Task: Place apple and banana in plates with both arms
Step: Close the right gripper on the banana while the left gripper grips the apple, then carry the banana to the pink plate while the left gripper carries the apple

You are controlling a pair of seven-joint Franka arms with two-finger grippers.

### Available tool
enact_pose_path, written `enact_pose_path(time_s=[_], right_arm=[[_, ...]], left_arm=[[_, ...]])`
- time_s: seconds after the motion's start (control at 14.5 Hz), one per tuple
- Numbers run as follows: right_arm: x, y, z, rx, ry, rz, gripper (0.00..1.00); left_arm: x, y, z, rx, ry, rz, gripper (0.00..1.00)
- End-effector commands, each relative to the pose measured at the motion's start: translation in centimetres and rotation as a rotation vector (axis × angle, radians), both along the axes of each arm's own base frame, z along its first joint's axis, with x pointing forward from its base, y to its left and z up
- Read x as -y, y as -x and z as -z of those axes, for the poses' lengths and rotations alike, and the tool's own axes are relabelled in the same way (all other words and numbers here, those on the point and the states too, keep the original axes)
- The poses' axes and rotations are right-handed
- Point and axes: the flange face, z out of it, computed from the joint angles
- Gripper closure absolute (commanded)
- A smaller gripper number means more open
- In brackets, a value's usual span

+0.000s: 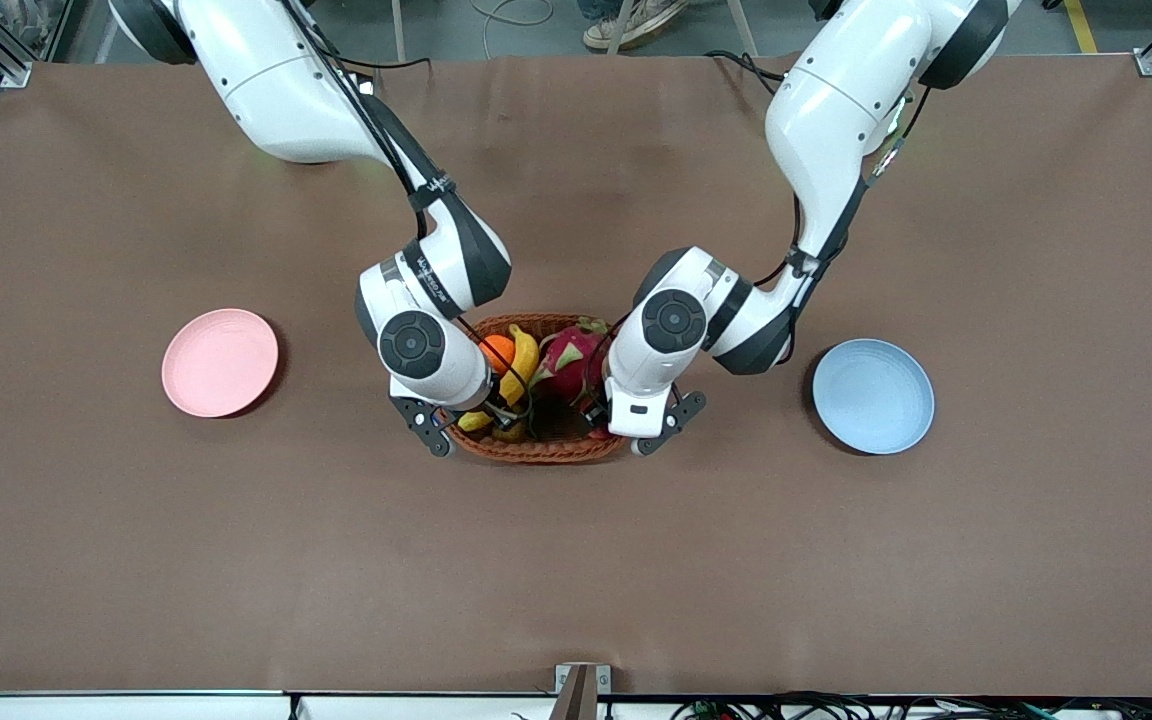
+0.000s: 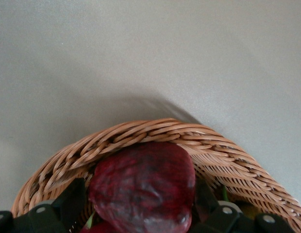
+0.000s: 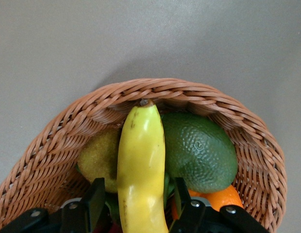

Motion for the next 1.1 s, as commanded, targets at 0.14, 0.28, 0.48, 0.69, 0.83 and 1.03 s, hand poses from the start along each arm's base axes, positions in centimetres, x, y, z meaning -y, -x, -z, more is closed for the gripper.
enact_pose_path(time_s=[0.14,0.28,0.48,0.69,0.83,1.03], right_arm=[[-1.0,0.4,0.5,-0.011,-0.008,-0.001,0.34],[-0.9,0.4,0.6,-0.012,-0.01,0.003,0.34],[-1.0,0.4,0.6,-0.013,-0.01,0.001,0.41],[-0.9,0.3,0.7,-0.013,-0.011,-0.01,0.58],[-0.9,0.2,0.4,-0.009,-0.011,-0.014,0.66],[-0.8,-0.4,-1.2,0.011,-0.023,-0.028,0.67]], left_arm=[[0.5,-0.5,-0.1,0.023,0.016,-0.006,0.33],[0.5,-0.7,-1.2,0.033,0.022,-0.011,0.46],[-0.2,-1.4,-5.5,0.066,0.037,-0.02,0.47],[-1.9,-2.1,-10.8,0.087,0.029,-0.025,0.48],[-4.4,-3.1,-13.1,0.095,0.017,-0.027,0.5],[-9.2,-4.1,-15.1,0.066,-0.036,0.06,0.5]])
